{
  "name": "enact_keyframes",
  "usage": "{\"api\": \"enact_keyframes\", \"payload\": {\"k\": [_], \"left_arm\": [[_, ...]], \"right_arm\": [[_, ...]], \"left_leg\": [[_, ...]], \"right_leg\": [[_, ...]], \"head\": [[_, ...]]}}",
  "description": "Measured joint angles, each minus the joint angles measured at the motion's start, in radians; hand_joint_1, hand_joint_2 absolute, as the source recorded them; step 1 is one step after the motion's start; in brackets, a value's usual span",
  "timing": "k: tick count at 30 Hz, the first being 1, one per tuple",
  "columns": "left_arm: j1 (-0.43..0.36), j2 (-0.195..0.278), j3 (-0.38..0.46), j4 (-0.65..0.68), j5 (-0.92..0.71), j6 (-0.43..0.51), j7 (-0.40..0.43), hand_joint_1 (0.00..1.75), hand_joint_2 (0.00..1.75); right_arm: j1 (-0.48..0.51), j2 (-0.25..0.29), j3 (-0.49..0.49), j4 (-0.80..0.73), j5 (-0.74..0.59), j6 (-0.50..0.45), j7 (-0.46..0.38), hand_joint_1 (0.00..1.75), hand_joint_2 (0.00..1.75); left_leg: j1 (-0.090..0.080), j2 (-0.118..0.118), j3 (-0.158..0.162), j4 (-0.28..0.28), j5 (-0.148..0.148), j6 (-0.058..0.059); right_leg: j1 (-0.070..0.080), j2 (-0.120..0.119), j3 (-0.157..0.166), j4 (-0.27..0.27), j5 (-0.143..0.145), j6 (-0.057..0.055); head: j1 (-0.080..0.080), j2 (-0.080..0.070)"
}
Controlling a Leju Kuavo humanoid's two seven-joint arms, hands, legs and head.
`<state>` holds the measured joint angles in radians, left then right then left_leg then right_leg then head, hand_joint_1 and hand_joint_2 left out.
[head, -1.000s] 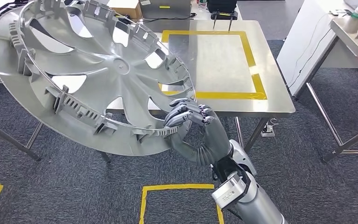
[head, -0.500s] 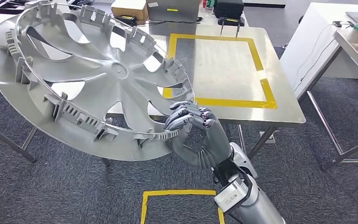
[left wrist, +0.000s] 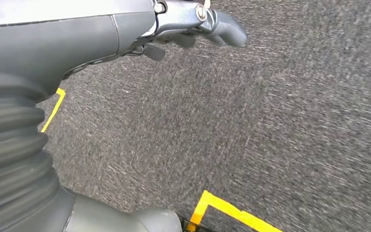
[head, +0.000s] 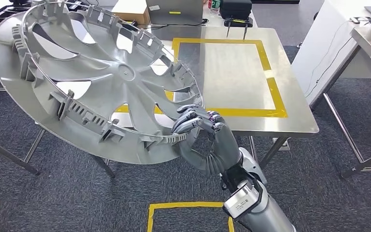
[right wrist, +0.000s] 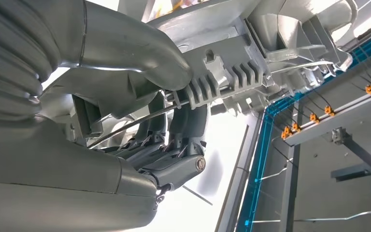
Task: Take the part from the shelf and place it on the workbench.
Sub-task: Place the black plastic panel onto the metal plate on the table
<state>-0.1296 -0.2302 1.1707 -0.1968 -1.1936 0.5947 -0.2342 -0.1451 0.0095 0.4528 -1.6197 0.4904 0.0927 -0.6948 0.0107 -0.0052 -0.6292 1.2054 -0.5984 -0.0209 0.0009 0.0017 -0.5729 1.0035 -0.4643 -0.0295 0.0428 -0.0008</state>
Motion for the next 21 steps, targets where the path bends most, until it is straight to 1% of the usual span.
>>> {"api": "enact_keyframes", "payload": {"k": [1,2,3,4,5,6,7,8,9,10,11,12,13,14,16,17,18,19,20,21], "left_arm": [[0.001,0.0,0.0,0.0,0.0,0.0,0.0,0.0,1.75],[0.002,0.001,0.0,0.0,0.0,0.0,0.001,0.0,1.75],[0.003,0.002,0.0,0.0,0.0,0.0,0.001,0.0,1.75],[0.004,0.003,0.0,0.0,0.0,0.0,0.001,0.0,1.75],[0.003,0.004,0.0,0.0,0.0,0.0,0.001,0.0,1.75],[0.003,0.005,0.0,0.0,0.0,0.0,0.001,0.0,1.75],[0.002,0.006,0.0,0.0,0.0,0.0,0.001,0.0,1.75],[0.001,0.006,0.0,0.0,0.0,0.0,0.001,0.0,1.75],[0.001,0.006,0.0,0.001,0.001,0.0,0.001,0.0,1.75],[0.0,0.005,0.0,0.001,0.001,0.0,0.001,0.0,1.75],[0.0,0.005,0.0,0.001,0.001,0.0,0.002,0.0,1.75],[0.0,0.005,-0.001,0.001,0.001,0.001,0.001,0.0,1.75],[-0.001,0.005,-0.002,0.0,0.001,0.001,0.002,0.0,1.75],[-0.002,0.005,-0.004,0.0,0.0,0.002,0.002,0.0,1.75],[-0.005,0.003,-0.011,0.0,-0.002,0.002,0.007,0.0,1.75],[-0.005,0.002,-0.014,0.0,-0.004,0.002,0.01,0.0,1.75],[-0.005,0.002,-0.016,0.001,-0.005,0.003,0.012,0.0,1.75],[-0.006,0.001,-0.018,0.001,-0.006,0.004,0.013,0.0,1.75],[-0.007,0.0,-0.02,0.001,-0.006,0.006,0.013,0.0,1.75],[-0.008,-0.002,-0.021,0.001,-0.005,0.007,0.013,0.0,1.75]], "right_arm": [[0.0,0.0,0.0,0.0,0.0,0.0,0.0,1.75,1.75],[0.001,0.0,0.0,0.0,0.0,0.0,-0.001,1.75,1.75],[0.002,0.0,0.0,0.0,0.0,0.0,0.0,1.75,1.75],[0.002,0.0,0.0,0.0,0.0,0.0,0.0,1.75,1.75],[0.002,0.0,0.0,0.0,-0.002,0.0,0.0,1.75,1.75],[-0.001,0.0,0.0,0.001,-0.004,0.0,0.0,1.75,1.75],[-0.007,0.0,0.0,0.002,-0.006,0.0,0.0,1.75,1.75],[-0.017,0.0,0.001,0.005,-0.007,-0.002,0.0,1.75,1.75],[-0.028,-0.001,0.002,0.008,-0.007,-0.005,0.0,1.75,1.75],[-0.039,-0.001,0.004,0.014,-0.005,-0.011,0.0,1.75,1.75],[-0.048,-0.001,0.006,0.02,-0.001,-0.02,-0.001,1.75,1.75],[-0.058,-0.001,0.01,0.029,0.005,-0.031,-0.001,1.75,1.75],[-0.07,-0.001,0.014,0.039,0.012,-0.042,-0.001,1.75,1.75],[-0.083,-0.001,0.017,0.051,0.019,-0.05,0.0,1.75,1.75],[-0.111,0.0,0.023,0.083,0.035,-0.06,0.001,1.75,1.75],[-0.126,0.002,0.026,0.101,0.045,-0.062,0.004,1.75,1.75],[-0.143,0.005,0.03,0.12,0.055,-0.063,0.009,1.75,1.75],[-0.162,0.01,0.034,0.139,0.067,-0.063,0.017,1.75,1.75],[-0.184,0.015,0.038,0.16,0.08,-0.065,0.028,1.75,1.75],[-0.208,0.021,0.042,0.183,0.094,-0.071,0.04,1.75,1.75]], "left_leg": [[0.001,0.0,-0.042,0.065,-0.018,-0.003],[0.002,0.0,-0.073,0.107,-0.019,-0.006],[0.002,0.0,-0.088,0.112,0.001,-0.007],[0.003,0.0,-0.082,0.075,0.041,-0.008],[0.003,0.001,-0.06,0.008,0.091,-0.008],[0.003,0.001,-0.034,-0.059,0.129,-0.009],[0.003,0.001,-0.011,-0.114,0.152,-0.004],[0.002,0.001,0.003,-0.146,0.159,0.001],[0.001,0.001,0.007,-0.154,0.152,0.009],[0.001,0.0,0.008,-0.157,0.147,0.018],[0.001,0.0,0.009,-0.157,0.145,0.025],[0.002,-0.001,0.011,-0.158,0.141,0.031],[0.004,-0.002,0.014,-0.159,0.139,0.037],[0.005,-0.002,0.017,-0.159,0.136,0.042],[0.004,-0.002,0.022,-0.159,0.128,0.047],[0.003,-0.002,0.026,-0.159,0.124,0.047],[0.002,-0.002,0.032,-0.159,0.119,0.047],[0.001,-0.003,0.041,-0.159,0.113,0.046],[0.0,-0.004,0.05,-0.159,0.107,0.045],[-0.001,-0.004,0.057,-0.16,0.101,0.044]], "right_leg": [[0.0,0.0,0.006,0.0,-0.006,-0.001],[0.0,0.001,0.013,0.001,-0.012,-0.001],[-0.001,0.002,0.021,0.001,-0.019,0.0],[-0.002,0.004,0.031,0.002,-0.027,0.003],[-0.004,0.004,0.042,0.002,-0.036,0.007],[-0.004,0.005,0.05,0.004,-0.046,0.012],[-0.002,0.006,0.055,0.008,-0.055,0.018],[-0.001,0.007,0.056,0.01,-0.062,0.024],[0.002,0.008,0.055,0.011,-0.067,0.029],[0.002,0.009,0.055,0.01,-0.07,0.033],[0.001,0.007,0.057,0.01,-0.073,0.037],[0.0,0.005,0.054,0.02,-0.081,0.042],[-0.001,0.003,0.04,0.05,-0.096,0.048],[-0.002,0.002,0.011,0.1,-0.116,0.053],[-0.003,0.001,-0.078,0.24,-0.161,0.058],[-0.003,0.001,-0.118,0.292,-0.165,0.057],[-0.002,0.001,-0.142,0.31,-0.149,0.054],[-0.001,0.001,-0.146,0.287,-0.111,0.05],[0.0,0.001,-0.131,0.227,-0.059,0.043],[0.003,0.001,-0.107,0.155,-0.012,0.034]], "head": [[0.0,0.0],[0.0,0.0],[0.0,0.0],[0.0,0.0],[-0.001,0.0],[-0.001,0.0],[-0.004,0.0],[-0.004,0.0],[-0.005,0.0],[-0.005,0.0],[-0.004,0.0],[-0.003,0.0],[-0.001,0.0],[0.001,0.0],[0.005,0.0],[0.006,0.0],[0.006,0.0],[0.007,0.0],[0.007,0.0],[0.007,0.0]]}}
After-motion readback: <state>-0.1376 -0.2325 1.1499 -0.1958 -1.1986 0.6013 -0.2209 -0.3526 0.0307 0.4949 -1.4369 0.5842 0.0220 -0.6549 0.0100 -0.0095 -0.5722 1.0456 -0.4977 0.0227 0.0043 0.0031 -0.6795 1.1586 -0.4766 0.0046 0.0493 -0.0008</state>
